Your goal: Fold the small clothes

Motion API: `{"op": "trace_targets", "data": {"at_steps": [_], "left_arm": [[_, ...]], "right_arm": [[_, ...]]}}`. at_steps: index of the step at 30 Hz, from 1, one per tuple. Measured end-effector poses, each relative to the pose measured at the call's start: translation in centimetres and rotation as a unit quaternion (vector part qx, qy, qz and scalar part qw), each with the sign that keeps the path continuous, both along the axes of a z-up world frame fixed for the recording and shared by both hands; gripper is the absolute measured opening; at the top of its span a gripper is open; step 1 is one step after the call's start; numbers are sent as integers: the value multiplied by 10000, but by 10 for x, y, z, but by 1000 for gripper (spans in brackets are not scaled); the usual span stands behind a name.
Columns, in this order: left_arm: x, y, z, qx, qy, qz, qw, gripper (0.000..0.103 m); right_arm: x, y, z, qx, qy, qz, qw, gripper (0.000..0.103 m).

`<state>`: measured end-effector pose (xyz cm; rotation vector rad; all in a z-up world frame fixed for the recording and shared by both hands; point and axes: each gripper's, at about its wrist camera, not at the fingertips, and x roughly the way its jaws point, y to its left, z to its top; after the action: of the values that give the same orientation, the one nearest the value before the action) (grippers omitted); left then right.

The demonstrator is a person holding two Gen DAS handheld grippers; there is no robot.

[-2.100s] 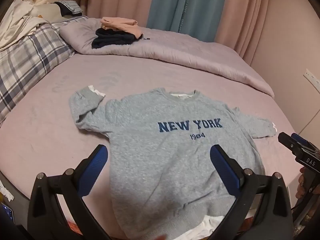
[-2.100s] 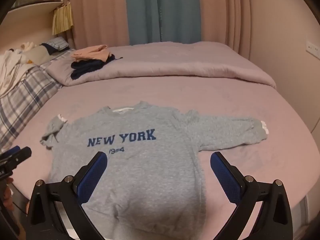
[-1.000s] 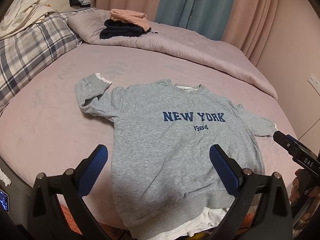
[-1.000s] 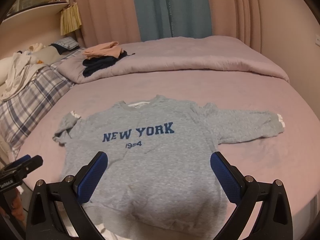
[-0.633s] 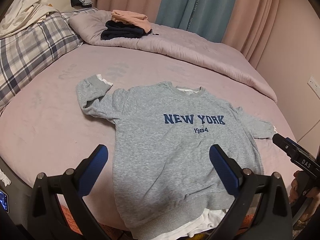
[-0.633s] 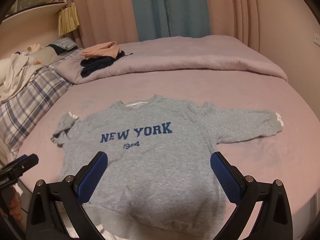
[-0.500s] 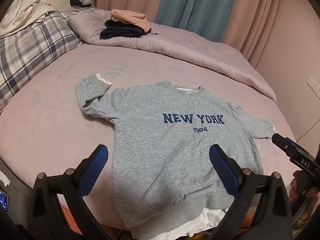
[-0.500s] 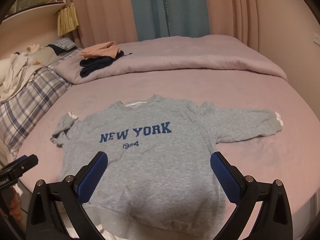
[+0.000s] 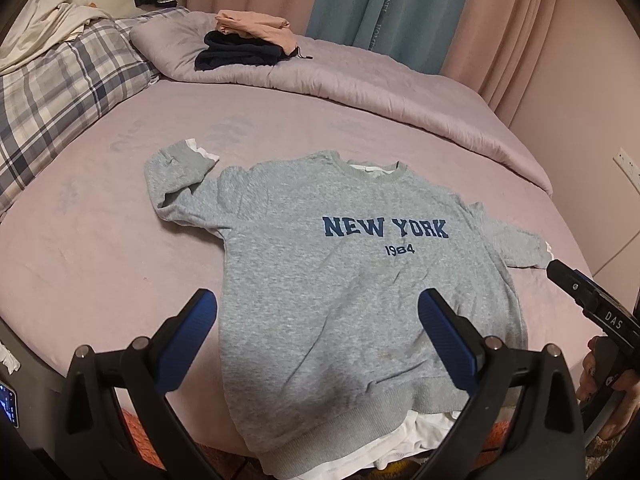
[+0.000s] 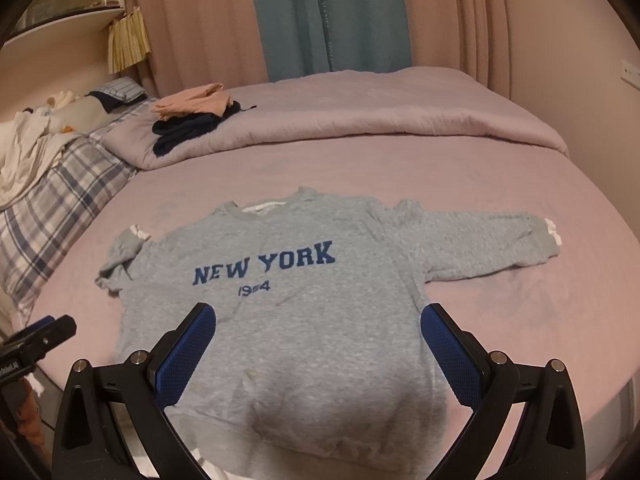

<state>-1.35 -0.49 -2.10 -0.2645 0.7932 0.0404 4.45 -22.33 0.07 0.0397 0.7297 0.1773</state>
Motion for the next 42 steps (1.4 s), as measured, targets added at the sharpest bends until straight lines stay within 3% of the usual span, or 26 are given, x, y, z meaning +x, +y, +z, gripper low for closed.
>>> {"op": "trace_targets", "data": {"at_steps": [42], "left_arm": [[8, -7, -10, -13, 177, -126, 9998, 98]], "right_arm": [[0, -17, -1, 121, 40, -216, 9997, 102]]}}
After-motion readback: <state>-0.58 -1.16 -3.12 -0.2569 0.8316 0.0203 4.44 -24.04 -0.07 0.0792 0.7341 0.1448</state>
